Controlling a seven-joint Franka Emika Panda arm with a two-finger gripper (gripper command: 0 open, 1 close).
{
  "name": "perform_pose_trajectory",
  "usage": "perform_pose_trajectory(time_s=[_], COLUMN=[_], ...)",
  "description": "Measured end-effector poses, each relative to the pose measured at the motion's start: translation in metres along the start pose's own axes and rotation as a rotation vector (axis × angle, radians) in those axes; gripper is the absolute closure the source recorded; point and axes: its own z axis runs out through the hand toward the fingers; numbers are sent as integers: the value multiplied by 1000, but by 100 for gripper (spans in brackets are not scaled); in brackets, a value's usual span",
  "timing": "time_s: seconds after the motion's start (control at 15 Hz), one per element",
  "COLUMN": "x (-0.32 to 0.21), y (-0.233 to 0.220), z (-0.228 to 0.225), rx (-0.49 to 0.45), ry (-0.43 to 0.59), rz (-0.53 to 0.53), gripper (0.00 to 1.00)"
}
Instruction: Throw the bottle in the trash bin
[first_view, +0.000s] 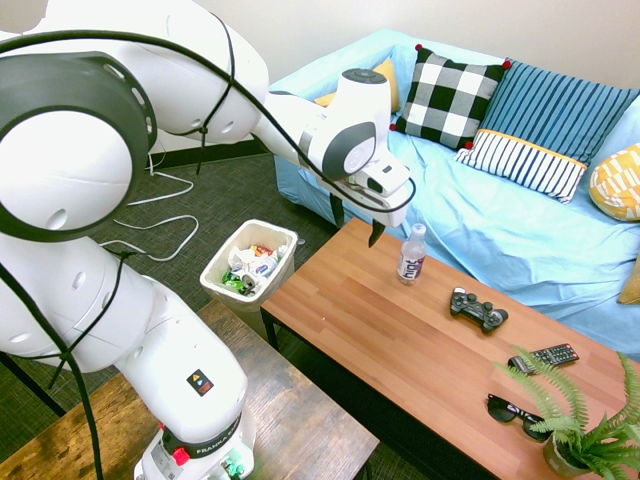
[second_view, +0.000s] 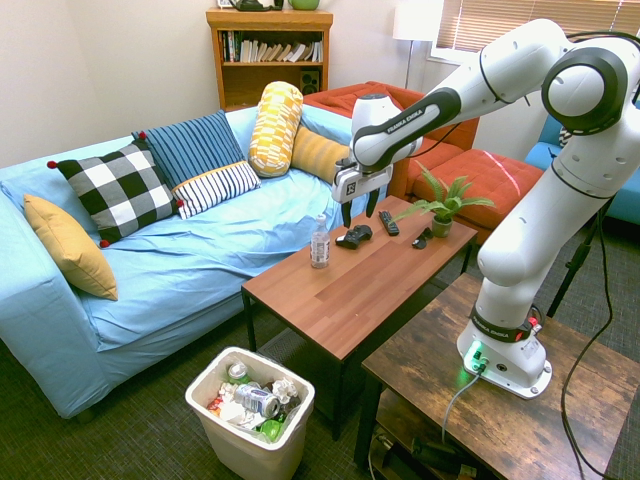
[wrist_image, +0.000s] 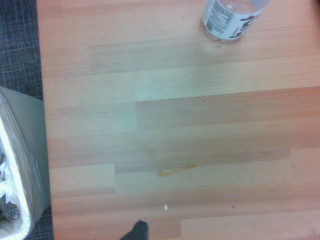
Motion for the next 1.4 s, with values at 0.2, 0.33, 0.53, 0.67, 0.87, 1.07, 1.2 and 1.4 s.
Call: perform_pose_trajectory(time_s=[0.2,0.33,0.53,0.67,0.87,1.07,1.2,1.4], x=[3,13,37,55,83,110,122,133], y=[-4,-13,-28,-42,-64,-81,-92,-105], z=[0,1,13,27,51,77,91,107], rx=[-1,-5,-15,-23,-31,-47,-55,-65], ry=[0,10,49,72,84,82,82,88], rz=[5,26,82,117,160,188,195,201], gripper=[0,0,0,0,0,0,0,0])
